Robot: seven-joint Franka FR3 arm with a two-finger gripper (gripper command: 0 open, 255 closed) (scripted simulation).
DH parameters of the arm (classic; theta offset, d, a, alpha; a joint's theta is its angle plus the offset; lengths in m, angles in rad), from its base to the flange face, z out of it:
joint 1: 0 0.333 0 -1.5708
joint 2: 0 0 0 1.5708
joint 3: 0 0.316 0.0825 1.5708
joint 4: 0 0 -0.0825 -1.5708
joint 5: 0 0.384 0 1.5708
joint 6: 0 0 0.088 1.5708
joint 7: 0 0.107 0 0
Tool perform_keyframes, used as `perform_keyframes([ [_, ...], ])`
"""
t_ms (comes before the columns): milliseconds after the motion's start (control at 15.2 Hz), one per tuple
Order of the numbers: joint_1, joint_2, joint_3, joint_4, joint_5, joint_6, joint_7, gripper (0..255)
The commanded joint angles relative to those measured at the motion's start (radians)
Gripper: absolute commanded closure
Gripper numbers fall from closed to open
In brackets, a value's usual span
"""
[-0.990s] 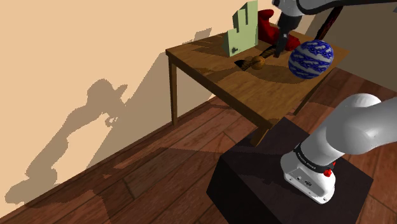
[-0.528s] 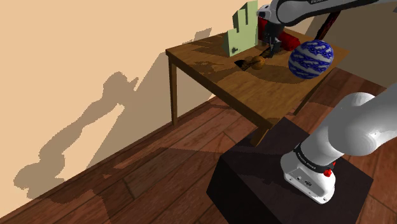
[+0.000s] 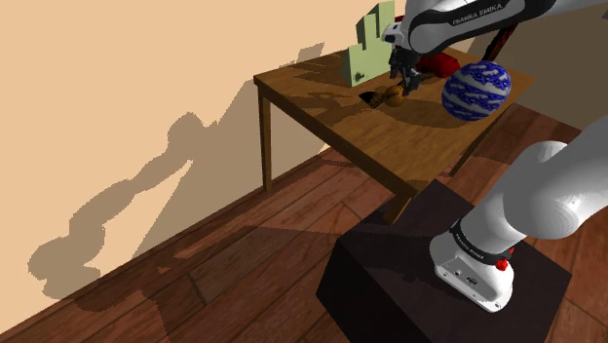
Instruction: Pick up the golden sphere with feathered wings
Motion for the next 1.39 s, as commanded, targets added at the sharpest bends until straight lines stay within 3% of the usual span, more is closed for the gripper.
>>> perform_keyframes([
  [0, -0.001, 0.02, -0.006, -0.019, -0.004, 0.038, 0.008, 0],
  [132, -0.002, 0.019, -0.006, -0.019, -0.004, 0.038, 0.008, 0],
  [198, -0.001, 0.018, -0.005, -0.021, -0.005, 0.038, 0.01, 255],
  [792, -0.002, 0.02, -0.006, -0.019, -0.004, 0.038, 0.008, 255],
  [1320, 0.004, -0.03, 0.011, 0.047, 0.011, -0.074, -0.019, 255],
])
